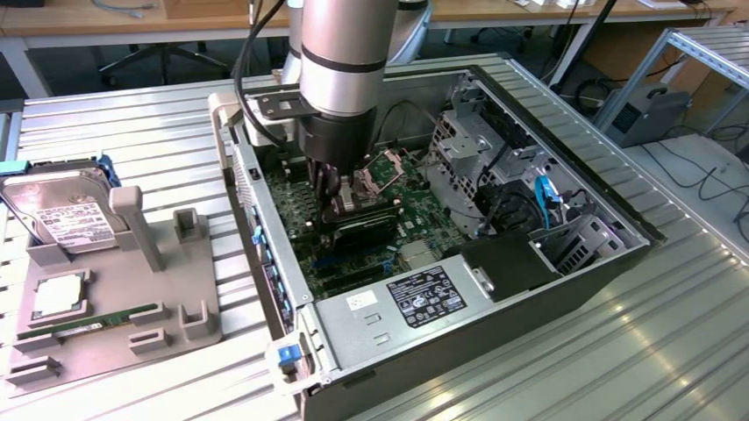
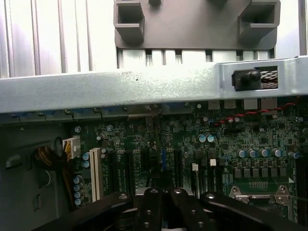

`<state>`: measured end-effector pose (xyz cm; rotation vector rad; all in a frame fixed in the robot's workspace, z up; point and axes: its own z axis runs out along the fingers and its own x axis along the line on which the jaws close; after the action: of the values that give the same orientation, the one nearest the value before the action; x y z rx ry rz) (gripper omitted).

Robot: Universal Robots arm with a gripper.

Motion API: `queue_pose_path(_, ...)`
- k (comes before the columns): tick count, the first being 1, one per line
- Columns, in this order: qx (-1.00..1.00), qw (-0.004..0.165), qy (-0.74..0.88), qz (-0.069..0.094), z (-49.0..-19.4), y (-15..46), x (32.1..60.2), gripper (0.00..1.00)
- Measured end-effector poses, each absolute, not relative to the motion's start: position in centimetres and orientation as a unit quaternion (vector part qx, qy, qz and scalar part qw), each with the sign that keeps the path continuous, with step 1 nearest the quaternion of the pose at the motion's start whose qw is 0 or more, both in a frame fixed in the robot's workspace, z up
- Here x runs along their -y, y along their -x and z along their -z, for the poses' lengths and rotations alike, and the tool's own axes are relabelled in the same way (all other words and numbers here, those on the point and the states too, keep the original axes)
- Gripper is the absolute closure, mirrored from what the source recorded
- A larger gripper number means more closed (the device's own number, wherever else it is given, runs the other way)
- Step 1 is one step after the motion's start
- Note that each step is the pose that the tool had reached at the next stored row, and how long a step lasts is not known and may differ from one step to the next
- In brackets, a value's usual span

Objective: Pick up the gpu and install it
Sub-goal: 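Press down on the gpu until it lock into place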

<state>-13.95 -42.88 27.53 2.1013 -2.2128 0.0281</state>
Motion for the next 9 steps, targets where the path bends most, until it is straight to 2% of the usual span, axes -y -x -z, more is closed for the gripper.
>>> queue_pose_path(9, 0.724, 0.045, -0.688, -0.009, -26.9, 13.95, 42.88, 0.89)
